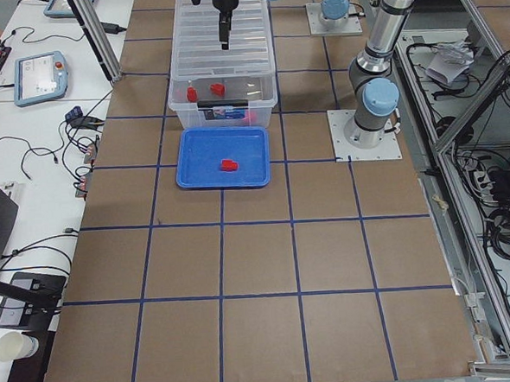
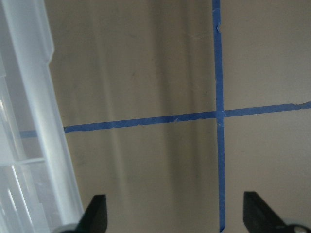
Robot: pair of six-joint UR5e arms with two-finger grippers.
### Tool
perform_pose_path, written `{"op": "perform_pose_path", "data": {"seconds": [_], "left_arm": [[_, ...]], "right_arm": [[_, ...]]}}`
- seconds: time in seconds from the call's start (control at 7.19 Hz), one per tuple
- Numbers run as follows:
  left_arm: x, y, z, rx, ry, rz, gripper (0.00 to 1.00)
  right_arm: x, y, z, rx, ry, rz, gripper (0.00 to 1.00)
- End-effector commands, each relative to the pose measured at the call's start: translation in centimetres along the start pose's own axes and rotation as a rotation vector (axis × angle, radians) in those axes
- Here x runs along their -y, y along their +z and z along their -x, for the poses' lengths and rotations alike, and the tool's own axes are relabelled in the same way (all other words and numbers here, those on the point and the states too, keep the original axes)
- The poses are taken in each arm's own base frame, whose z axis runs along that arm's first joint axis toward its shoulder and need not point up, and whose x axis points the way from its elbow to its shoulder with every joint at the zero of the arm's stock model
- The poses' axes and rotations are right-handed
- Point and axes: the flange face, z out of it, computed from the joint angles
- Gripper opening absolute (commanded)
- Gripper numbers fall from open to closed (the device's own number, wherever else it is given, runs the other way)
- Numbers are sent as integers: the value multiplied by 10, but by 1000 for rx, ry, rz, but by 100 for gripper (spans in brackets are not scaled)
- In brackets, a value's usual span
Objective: Place red block in blue tray from box
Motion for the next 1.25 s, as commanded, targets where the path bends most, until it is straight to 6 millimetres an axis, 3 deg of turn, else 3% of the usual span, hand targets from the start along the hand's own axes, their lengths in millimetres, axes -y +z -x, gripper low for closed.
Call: {"op": "perform_pose_path", "data": {"seconds": [0.0,0.56,0.83,1.11], "left_arm": [[0,1,0,3,0,2,100],[-3,1,0,0,0,0,100],[-3,3,-1,0,2,3,100],[-4,3,-1,0,2,4,100]], "right_arm": [[-2,0,31,-2,8,-1,100],[-8,-1,77,-8,51,-10,100],[-8,0,81,-9,45,-10,100],[-4,-17,79,-14,48,-43,100]]}}
